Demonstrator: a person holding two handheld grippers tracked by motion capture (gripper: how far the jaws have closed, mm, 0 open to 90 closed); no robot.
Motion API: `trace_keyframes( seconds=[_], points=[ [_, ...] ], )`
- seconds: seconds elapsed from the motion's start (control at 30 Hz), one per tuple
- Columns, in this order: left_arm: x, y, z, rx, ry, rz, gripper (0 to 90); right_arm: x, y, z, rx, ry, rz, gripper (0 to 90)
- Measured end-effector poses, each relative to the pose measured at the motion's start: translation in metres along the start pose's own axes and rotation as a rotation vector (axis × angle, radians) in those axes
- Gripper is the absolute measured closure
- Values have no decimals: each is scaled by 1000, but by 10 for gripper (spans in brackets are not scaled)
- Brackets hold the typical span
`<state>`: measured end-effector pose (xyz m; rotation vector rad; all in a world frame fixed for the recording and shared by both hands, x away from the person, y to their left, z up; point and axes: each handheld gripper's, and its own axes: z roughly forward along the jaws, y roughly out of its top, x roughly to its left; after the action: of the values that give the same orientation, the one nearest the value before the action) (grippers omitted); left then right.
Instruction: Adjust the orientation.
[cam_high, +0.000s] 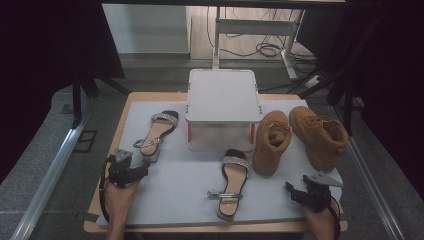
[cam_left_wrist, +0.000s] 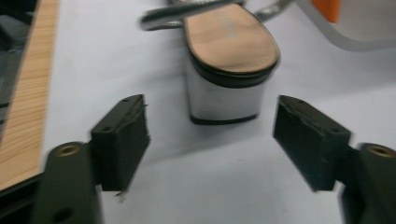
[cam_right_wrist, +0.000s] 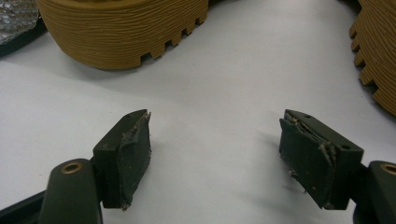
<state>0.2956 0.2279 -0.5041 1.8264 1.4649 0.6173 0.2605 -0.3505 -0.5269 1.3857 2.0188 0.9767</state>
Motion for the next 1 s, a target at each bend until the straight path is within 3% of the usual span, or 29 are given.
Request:
trace_keyframes(
  seconds=[0.13, 0.3, 0.43, 1.0],
  points=[
    [-3, 3, 5, 10, 2, -1, 200, 0, 0, 0, 0, 0, 0, 250],
    [-11, 10, 18, 20, 1, 12, 218, 0, 0, 0, 0, 1, 0, 251],
    [-12, 13, 24, 23, 7, 0, 228, 0, 0, 0, 0, 1, 0, 251],
    [-18, 32, 54, 40, 86, 11, 237, 0, 0, 0, -1, 1, 0, 251]
  ],
)
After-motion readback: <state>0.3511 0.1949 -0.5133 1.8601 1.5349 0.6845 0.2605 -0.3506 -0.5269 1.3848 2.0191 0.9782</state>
